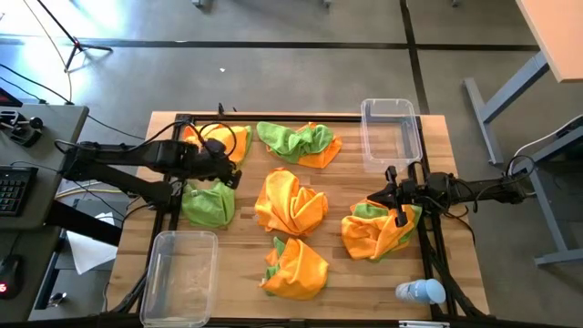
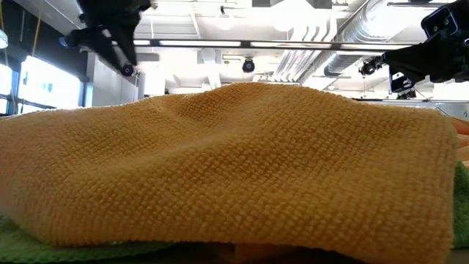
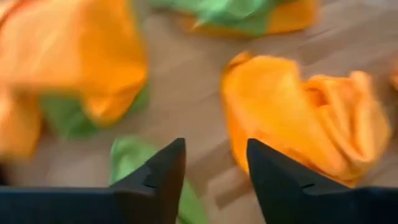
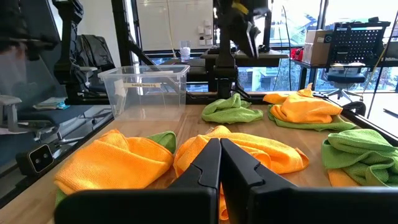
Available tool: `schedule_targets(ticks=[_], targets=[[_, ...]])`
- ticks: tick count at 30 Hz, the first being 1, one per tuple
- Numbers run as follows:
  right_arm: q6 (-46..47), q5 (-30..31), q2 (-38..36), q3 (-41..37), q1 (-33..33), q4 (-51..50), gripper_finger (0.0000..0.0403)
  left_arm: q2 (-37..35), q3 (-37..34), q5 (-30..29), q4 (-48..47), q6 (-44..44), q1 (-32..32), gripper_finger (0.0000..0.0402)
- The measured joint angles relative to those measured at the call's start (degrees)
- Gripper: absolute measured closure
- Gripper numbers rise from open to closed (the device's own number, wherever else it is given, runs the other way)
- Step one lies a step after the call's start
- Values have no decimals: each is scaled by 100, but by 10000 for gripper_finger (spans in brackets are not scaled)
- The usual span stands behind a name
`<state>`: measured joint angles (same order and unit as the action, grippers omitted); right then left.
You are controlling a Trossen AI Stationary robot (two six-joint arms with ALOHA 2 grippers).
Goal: Sort microfiber towel by color & place in baskets
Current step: Put the green microfiber towel into the bottom transparent bin
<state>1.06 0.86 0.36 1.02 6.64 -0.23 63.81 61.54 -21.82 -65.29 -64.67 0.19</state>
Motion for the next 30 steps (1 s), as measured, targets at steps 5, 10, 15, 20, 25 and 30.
schedule_targets(ticks=[5,10,15,20,25,30], targets=[[0,0,0,0,0,0,402,93,-1,275,-732,-909,116,202],[0,0,0,0,0,0,402,454,-2,345,-1019,-841,410,196],[0,0,0,0,0,0,402,917,-23,770,-1132,-249,819,196],[-2,0,0,0,0,0,402,1234,-500,908,-675,344,935,196],[0,0,0,-2,0,0,402,1229,-1369,1364,175,527,932,196],[0,0,0,0,1,0,402,1191,-2034,1565,624,277,932,196]])
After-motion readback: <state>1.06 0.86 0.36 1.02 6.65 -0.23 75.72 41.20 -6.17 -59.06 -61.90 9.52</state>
